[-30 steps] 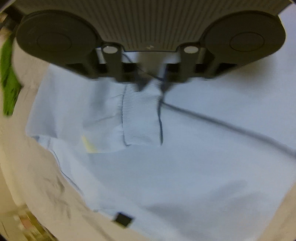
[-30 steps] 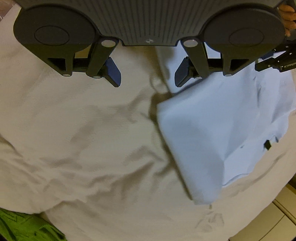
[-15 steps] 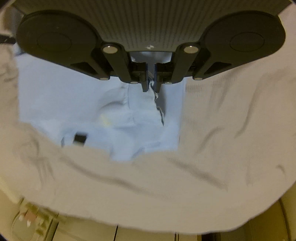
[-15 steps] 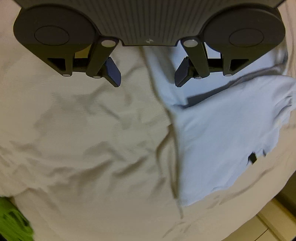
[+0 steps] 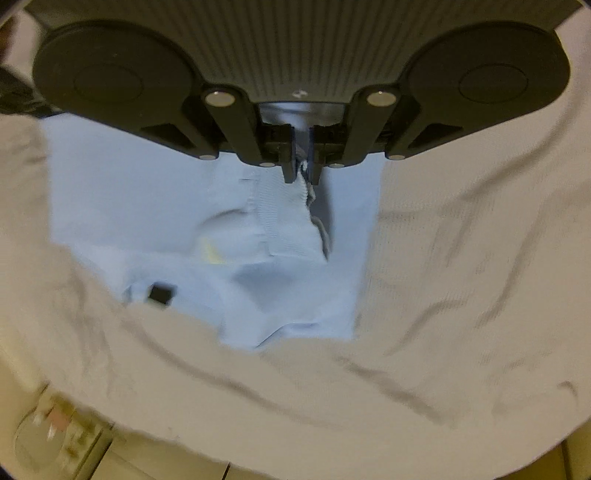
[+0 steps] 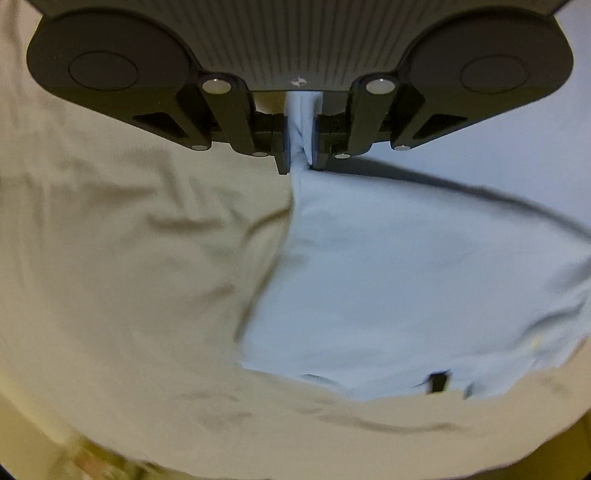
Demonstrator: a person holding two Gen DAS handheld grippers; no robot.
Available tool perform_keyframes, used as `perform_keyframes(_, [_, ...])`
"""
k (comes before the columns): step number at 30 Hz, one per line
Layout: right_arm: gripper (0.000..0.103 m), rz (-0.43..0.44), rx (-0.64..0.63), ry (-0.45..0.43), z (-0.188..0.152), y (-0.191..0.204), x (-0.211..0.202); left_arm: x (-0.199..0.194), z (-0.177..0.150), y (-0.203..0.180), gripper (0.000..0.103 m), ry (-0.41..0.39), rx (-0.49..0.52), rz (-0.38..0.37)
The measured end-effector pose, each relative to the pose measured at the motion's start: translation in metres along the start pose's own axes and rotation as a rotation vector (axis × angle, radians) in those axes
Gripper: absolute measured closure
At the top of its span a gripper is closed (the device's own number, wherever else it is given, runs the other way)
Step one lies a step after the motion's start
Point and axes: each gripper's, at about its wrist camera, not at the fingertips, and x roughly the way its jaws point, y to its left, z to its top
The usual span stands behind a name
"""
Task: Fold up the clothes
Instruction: 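Grasp the hem with both grippers and fold it up toward the collar, then open both grippers and withdraw from the folded sweatshirt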
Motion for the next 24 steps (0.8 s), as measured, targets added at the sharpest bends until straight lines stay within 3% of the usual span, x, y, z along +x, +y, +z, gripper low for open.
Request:
perform_keyframes(3, [0.09, 0.034, 0.024, 0.072, -0.006, -0.009, 0.007, 0.022, -0.005, -0.003, 0.095, 0.069, 0.046, 0.075])
perform_keyframes(5, [0.077, 0.04, 0.007, 0.09, -0.005, -0.008, 0.002, 0.015, -0.004, -0.012, 0.093, 0.037, 0.094, 0.122])
perform_keyframes(7, [0.073, 0.028, -0.011, 0.083, -0.004, -0.009, -0.009, 0.003, -0.003, -0.02, 0.092, -0.013, 0.126, 0.175])
perform_keyframes(9, [0.073, 0.036, 0.001, 0.047, -0.005, -0.011, -0.024, -0.012, -0.004, -0.018, 0.092, -0.053, 0.088, 0.225])
perform_keyframes(11, [0.072, 0.068, 0.027, 0.008, -0.007, -0.012, -0.034, -0.026, -0.007, -0.017, 0.092, -0.08, 0.063, 0.214])
perform_keyframes(14, [0.071, 0.138, 0.033, -0.001, -0.012, -0.006, -0.036, -0.027, -0.022, -0.031, 0.089, -0.028, 0.118, 0.093])
perform_keyframes(16, [0.07, 0.167, 0.017, 0.052, -0.018, 0.002, -0.023, -0.012, -0.039, -0.04, 0.089, 0.057, 0.17, 0.107])
perform_keyframes(18, [0.071, 0.164, 0.006, 0.091, -0.027, 0.002, -0.016, 0.001, -0.057, -0.032, 0.089, 0.138, 0.139, 0.156])
perform_keyframes(21, [0.07, 0.156, 0.0, 0.123, -0.04, -0.006, -0.021, -0.024, -0.082, -0.012, 0.089, 0.138, 0.049, 0.156])
perform_keyframes(24, [0.068, 0.158, 0.022, 0.144, -0.053, -0.022, -0.041, -0.06, -0.107, -0.002, 0.089, 0.138, 0.032, 0.152])
